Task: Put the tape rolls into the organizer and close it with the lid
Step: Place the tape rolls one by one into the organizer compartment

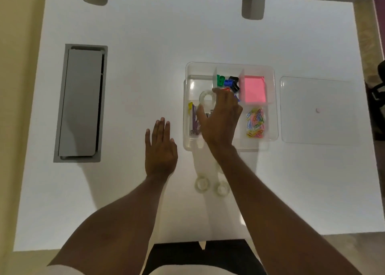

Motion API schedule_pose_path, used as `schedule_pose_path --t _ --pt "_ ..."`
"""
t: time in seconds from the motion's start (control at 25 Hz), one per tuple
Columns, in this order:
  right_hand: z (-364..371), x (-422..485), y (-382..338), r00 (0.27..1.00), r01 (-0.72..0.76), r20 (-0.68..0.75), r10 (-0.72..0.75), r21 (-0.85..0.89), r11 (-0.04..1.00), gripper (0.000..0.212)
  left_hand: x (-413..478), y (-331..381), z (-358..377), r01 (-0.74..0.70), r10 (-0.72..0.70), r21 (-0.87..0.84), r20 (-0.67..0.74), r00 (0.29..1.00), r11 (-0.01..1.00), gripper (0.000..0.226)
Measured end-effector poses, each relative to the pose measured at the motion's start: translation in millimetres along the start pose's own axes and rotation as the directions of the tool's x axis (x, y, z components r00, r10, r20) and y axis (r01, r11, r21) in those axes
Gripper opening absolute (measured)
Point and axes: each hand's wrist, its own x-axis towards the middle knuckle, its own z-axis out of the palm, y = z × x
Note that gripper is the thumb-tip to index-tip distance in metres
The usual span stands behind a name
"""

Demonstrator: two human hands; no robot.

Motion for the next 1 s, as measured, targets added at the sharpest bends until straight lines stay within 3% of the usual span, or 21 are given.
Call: schedule_pose_path --t 0.16,0.28,0.44,0.8,1.0 --pt "11 67 -3 0.984 0.063 0.174 -0.026 -0.214 0.975 0.046 0 -1 3 0.0 0.0 -0.005 -0.013 1.0 1.0 0.057" --pt "33 97 -5 0.942 0.211 0.324 -0.083 -0.381 0.9 0.042 0 -1 4 0.004 -0.005 -0.029 -0.026 1.0 1.0 0.058" --pt "61 107 -2 0.886 0.37 0.432 -0.172 -0.431 0.823 0.031 1 -1 4 0.003 -0.004 -0.032 -0.024 1.0 0.999 0.059" --pt "77 111 2 0.898 0.286 0.407 -0.166 -0.253 0.924 0.037 2 -4 12 0.006 -0.006 0.0 -0.017 1.0 1.0 0.061" --pt "54 86 5 0.943 0.215 0.273 -0.192 -0.055 0.975 0.026 2 -6 13 0.0 0.0 0.01 -0.02 1.0 1.0 0.061"
